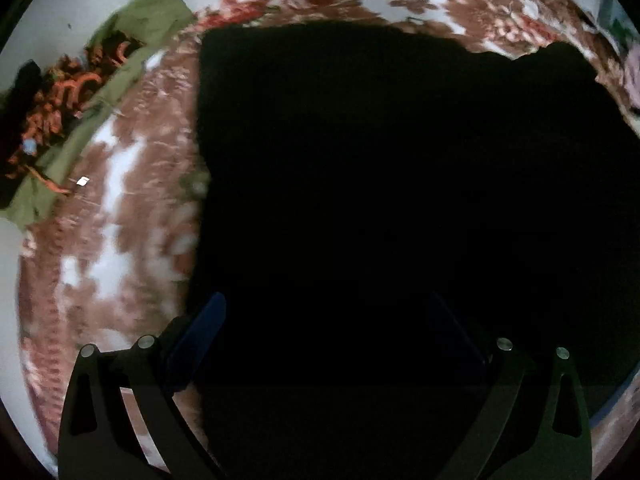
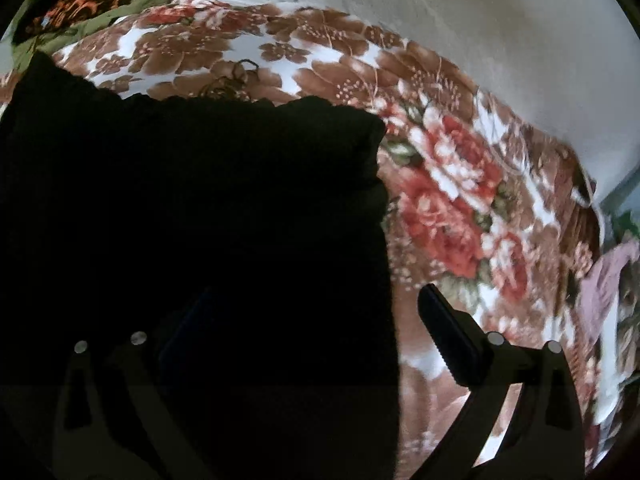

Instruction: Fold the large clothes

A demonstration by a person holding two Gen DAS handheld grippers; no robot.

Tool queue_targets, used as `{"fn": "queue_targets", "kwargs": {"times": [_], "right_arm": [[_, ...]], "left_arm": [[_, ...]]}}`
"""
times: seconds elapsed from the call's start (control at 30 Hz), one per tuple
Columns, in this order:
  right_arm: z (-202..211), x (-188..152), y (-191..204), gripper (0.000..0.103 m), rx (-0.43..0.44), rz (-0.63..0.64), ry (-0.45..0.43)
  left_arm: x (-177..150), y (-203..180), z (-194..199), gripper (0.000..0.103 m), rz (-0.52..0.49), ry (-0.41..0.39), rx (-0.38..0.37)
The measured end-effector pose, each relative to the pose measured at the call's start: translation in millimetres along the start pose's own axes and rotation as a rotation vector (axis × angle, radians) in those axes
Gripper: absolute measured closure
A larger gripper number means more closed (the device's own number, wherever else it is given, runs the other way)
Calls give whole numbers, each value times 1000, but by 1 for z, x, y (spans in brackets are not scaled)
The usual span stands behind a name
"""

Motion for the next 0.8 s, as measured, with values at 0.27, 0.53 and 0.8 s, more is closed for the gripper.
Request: {"fn": "queue_targets", "kwargs": {"times": [0.27,0.53,0.8], "right_arm": [[60,9,-10,5,38,-88,-76],[63,-2,56,5,138,-197,-6],[40,-38,40,5,82,-203,45]], "left_arm": [[15,-12,72,6,73,-126,33],[37,-123,78,5,127,-205,-93],[-3,-102,38,4,135,-129,-15]]}}
Point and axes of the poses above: each gripper's, at about its wrist camera, not at the fingertips, and z roughly against the way its jaws point, y to its left, x to its top, the point moved 2 cm from there along -z, roughly the way its jaws point, and after that the axes turned 8 degrees about -z, right-handed, at the moved point
